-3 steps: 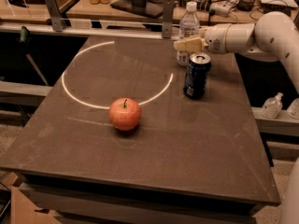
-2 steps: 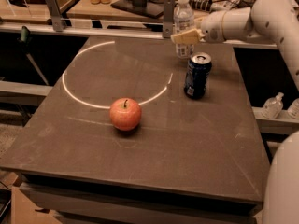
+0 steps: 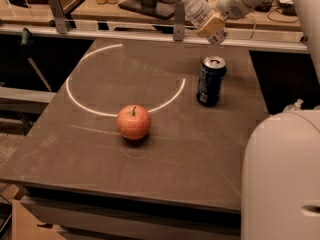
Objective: Knock blue plastic bottle over
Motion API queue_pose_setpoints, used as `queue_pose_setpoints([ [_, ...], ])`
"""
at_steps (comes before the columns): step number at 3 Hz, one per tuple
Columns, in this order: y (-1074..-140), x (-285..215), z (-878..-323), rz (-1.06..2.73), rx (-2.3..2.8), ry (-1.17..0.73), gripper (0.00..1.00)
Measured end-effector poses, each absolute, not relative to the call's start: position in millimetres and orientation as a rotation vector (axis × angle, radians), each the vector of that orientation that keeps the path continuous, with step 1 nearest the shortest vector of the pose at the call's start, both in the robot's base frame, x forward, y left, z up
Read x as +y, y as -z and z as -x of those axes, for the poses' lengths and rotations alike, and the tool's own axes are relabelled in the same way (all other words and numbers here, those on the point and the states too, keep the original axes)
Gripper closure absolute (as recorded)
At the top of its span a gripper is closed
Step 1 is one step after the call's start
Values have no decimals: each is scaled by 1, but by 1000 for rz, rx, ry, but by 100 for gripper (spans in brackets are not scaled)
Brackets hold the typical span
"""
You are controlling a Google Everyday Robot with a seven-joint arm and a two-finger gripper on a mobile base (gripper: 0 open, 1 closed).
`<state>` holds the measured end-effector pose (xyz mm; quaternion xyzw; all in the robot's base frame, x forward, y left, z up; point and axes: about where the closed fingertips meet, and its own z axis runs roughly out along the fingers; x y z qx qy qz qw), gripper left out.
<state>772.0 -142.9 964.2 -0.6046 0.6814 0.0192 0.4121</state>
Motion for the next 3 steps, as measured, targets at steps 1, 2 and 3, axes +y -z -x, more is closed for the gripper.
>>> queue_pose_setpoints([
  [1, -956, -143, -761, 1790, 1671, 118, 100],
  [2, -923, -137, -736, 2078, 1612, 169, 100],
  [3, -896, -132, -717, 2241, 1582, 180, 100],
])
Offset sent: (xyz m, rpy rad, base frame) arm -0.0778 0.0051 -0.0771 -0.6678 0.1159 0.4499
